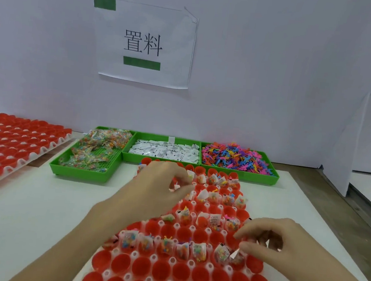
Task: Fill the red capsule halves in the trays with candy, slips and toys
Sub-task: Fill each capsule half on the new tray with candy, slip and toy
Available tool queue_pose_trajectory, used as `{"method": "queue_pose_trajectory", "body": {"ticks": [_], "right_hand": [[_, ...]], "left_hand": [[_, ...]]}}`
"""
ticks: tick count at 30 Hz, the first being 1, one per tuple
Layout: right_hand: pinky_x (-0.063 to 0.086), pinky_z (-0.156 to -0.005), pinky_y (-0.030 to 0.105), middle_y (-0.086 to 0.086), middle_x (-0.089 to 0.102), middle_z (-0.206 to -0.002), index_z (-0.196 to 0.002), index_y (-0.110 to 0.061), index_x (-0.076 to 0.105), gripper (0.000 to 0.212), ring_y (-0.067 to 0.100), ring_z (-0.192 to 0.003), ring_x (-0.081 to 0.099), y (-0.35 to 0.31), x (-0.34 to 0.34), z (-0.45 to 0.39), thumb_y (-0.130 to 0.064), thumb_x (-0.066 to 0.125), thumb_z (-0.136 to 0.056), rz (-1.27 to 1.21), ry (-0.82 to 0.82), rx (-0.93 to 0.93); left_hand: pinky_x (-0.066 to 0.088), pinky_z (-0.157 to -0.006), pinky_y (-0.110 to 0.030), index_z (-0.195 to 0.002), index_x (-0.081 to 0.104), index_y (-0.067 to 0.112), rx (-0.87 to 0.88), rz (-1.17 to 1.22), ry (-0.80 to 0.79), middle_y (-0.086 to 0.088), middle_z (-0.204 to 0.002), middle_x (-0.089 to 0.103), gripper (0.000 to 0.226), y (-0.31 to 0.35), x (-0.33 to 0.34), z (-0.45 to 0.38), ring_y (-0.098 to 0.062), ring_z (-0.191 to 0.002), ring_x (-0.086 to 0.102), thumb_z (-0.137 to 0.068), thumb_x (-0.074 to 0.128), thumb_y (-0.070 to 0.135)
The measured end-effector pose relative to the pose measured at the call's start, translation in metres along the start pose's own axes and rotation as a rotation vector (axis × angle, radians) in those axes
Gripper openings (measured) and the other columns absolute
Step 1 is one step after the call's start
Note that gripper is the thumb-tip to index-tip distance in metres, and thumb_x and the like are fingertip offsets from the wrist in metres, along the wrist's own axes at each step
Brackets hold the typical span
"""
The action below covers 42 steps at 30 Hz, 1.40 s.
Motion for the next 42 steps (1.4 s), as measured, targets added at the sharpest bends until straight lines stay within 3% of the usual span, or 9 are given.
{"method": "queue_pose_trajectory", "body": {"ticks": [3, 6, 11, 17, 23, 27, 35, 39, 42], "right_hand": [[0.053, -0.067, 0.027, -0.008, 0.075, -0.086, -0.092, -0.044, 0.077, 0.022, 0.012, -0.073, 0.064, 0.0, -0.008, -0.002, -0.058, 0.065, -0.079, -0.055, 0.095, -0.006], [0.053, -0.066, 0.024, -0.006, 0.073, -0.08, -0.09, -0.042, 0.076, 0.025, 0.011, -0.069, 0.063, -0.003, -0.007, -0.006, -0.058, 0.06, -0.081, -0.081, 0.156, -0.023], [0.046, -0.063, 0.013, -0.006, 0.069, -0.072, -0.082, -0.037, 0.077, 0.019, 0.007, -0.065, 0.06, -0.007, 0.0, -0.011, -0.046, 0.062, -0.088, -0.106, 0.206, -0.029], [0.051, -0.066, 0.018, -0.007, 0.07, -0.071, -0.082, -0.04, 0.076, 0.021, 0.01, -0.068, 0.065, 0.0, 0.0, -0.013, -0.033, 0.064, -0.097, -0.111, 0.256, -0.011], [0.047, -0.062, 0.014, -0.007, 0.069, -0.07, -0.082, -0.04, 0.075, 0.021, 0.007, -0.063, 0.062, 0.001, 0.001, -0.014, -0.032, 0.063, -0.097, -0.11, 0.286, -0.026], [0.049, -0.062, 0.018, -0.007, 0.069, -0.069, -0.081, -0.039, 0.075, 0.023, 0.01, -0.064, 0.063, 0.0, 0.0, -0.013, -0.032, 0.062, -0.098, -0.096, 0.301, -0.041], [0.047, -0.063, 0.013, -0.011, 0.068, -0.067, -0.077, -0.036, 0.074, 0.023, 0.009, -0.067, 0.064, 0.001, -0.003, -0.01, -0.031, 0.064, -0.097, -0.041, 0.343, -0.037], [0.046, -0.06, 0.017, -0.006, 0.066, -0.065, -0.077, -0.034, 0.074, 0.023, 0.012, -0.063, 0.061, 0.002, -0.004, -0.012, -0.031, 0.063, -0.097, -0.026, 0.343, -0.037], [0.046, -0.059, 0.018, -0.006, 0.065, -0.064, -0.077, -0.032, 0.074, 0.023, 0.014, -0.064, 0.061, 0.004, -0.003, -0.013, -0.03, 0.063, -0.097, -0.02, 0.338, -0.034]], "left_hand": [[0.052, -0.071, -0.022, -0.1, 0.076, 0.021, -0.128, -0.086, 0.149, 0.014, -0.091, 0.07, 0.014, -0.067, -0.023, -0.012, -0.002, -0.082, 0.063, -0.1, 0.064, 0.029], [0.054, -0.09, -0.04, -0.112, 0.073, 0.006, -0.303, -0.286, 0.244, -0.008, -0.111, 0.073, 0.019, -0.142, -0.047, -0.022, -0.025, -0.102, 0.066, -0.098, 0.061, 0.012], [0.057, -0.096, -0.041, -0.126, 0.068, 0.006, -0.428, -0.442, 0.08, -0.013, -0.127, 0.07, 0.04, -0.212, -0.059, -0.023, -0.029, -0.113, 0.066, -0.09, 0.058, -0.009], [0.058, -0.079, -0.038, -0.086, 0.075, 0.009, -0.381, -0.516, 0.123, -0.006, -0.092, 0.074, 0.019, -0.22, -0.067, -0.02, -0.024, -0.088, 0.068, -0.084, 0.066, -0.008], [0.062, -0.073, -0.04, -0.097, 0.082, 0.02, -0.381, -0.632, 0.236, -0.002, -0.103, 0.076, 0.015, -0.203, -0.072, -0.011, -0.023, -0.092, 0.071, -0.09, 0.075, 0.008], [0.054, -0.061, -0.041, -0.079, 0.079, 0.009, -0.338, -0.694, 0.318, -0.007, -0.082, 0.074, 0.02, -0.191, -0.084, -0.005, -0.029, -0.08, 0.066, -0.094, 0.067, 0.004], [0.05, -0.056, -0.04, -0.094, 0.074, -0.001, -0.098, -0.44, 0.634, -0.015, -0.078, 0.073, 0.009, -0.12, -0.084, 0.01, -0.033, -0.061, 0.063, -0.096, 0.066, 0.003], [0.058, -0.062, -0.031, -0.108, 0.069, 0.016, -0.153, 0.073, 0.656, 0.004, -0.079, 0.072, 0.013, -0.107, -0.061, 0.028, -0.014, -0.058, 0.069, -0.098, 0.064, 0.008], [0.057, -0.057, -0.024, -0.108, 0.068, 0.027, -0.117, 0.395, 0.604, 0.001, -0.078, 0.07, 0.02, -0.089, -0.038, 0.042, -0.016, -0.058, 0.071, -0.1, 0.062, 0.009]]}}
Point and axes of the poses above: each hand's wrist, its own z-axis away from the middle knuckle, its own x-axis out of the palm, y = z × x, the point moved 7 cm from there along -z, towards the middle knuckle
